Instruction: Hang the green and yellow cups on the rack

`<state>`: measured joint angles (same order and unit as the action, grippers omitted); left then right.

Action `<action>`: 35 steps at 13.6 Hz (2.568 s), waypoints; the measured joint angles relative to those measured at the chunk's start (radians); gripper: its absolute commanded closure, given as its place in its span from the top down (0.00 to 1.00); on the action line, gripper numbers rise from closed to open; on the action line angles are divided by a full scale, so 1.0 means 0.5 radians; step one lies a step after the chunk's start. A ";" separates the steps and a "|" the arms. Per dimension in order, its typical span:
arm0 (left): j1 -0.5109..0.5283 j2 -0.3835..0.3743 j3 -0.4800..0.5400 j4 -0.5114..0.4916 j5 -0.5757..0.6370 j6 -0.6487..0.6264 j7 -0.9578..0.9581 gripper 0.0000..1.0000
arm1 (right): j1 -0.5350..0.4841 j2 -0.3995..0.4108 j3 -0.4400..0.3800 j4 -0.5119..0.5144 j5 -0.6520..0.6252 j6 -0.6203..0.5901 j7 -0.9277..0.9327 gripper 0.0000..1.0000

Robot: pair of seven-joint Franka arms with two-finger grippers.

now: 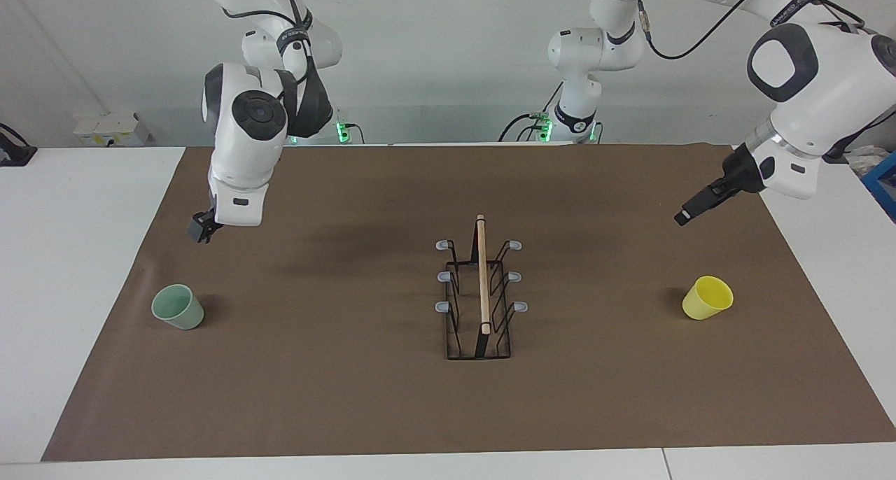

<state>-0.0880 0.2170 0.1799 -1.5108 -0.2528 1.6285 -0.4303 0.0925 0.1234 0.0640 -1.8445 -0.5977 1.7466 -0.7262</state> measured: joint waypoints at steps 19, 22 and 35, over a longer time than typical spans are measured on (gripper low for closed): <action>0.171 0.993 0.659 0.387 -0.996 0.370 -1.096 1.00 | 0.084 0.606 -0.010 -0.142 -1.213 0.428 0.011 1.00; 0.185 1.009 0.665 0.237 -1.209 0.429 -1.242 1.00 | 0.020 0.652 -0.016 -0.169 -1.385 0.455 0.085 1.00; 0.078 0.741 0.697 -0.609 -2.153 0.763 -1.143 1.00 | -0.273 0.648 -0.017 -0.367 -2.223 0.862 0.270 1.00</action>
<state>-0.0493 0.5875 0.5286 -1.8151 -1.3294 2.0098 -1.0020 -0.0442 0.4475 0.0554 -2.0279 -1.7094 2.1775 -0.5913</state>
